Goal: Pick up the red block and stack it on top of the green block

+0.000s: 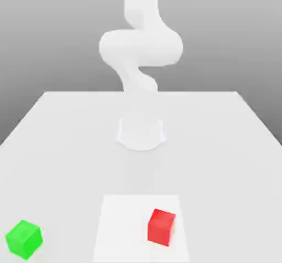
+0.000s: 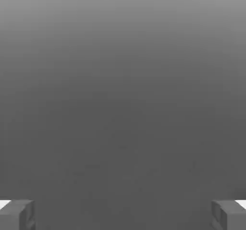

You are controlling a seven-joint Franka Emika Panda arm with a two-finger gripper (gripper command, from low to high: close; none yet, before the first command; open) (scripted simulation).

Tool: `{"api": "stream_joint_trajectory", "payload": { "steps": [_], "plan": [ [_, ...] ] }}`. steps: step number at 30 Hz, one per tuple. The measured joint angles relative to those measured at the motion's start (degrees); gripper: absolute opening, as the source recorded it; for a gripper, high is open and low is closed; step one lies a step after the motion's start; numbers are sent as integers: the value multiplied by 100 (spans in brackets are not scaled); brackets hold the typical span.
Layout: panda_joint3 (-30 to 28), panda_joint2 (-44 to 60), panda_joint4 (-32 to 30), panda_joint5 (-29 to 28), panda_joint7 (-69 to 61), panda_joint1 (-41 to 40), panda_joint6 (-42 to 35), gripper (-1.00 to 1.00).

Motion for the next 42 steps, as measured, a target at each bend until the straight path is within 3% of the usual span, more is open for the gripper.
{"api": "stream_joint_trajectory", "payload": {
  "steps": [15, 22, 27, 28, 35, 40, 42],
  "plan": [
    [769, 3159, -1071, -399, 1841, -469, 1473, 0],
    [844, 4588, -1561, -312, 2489, -364, 2167, 0],
    [591, 5618, -1487, -660, 2837, -178, 2964, 0],
    [504, 5816, -1457, -746, 2903, -109, 3126, -100],
    [489, 5862, -1452, -782, 2937, -99, 3176, -100],
    [752, 4971, -1593, -344, 2609, -269, 2433, -100],
    [572, 4873, -1419, -193, 2565, -496, 2161, -100]
  ]
}}
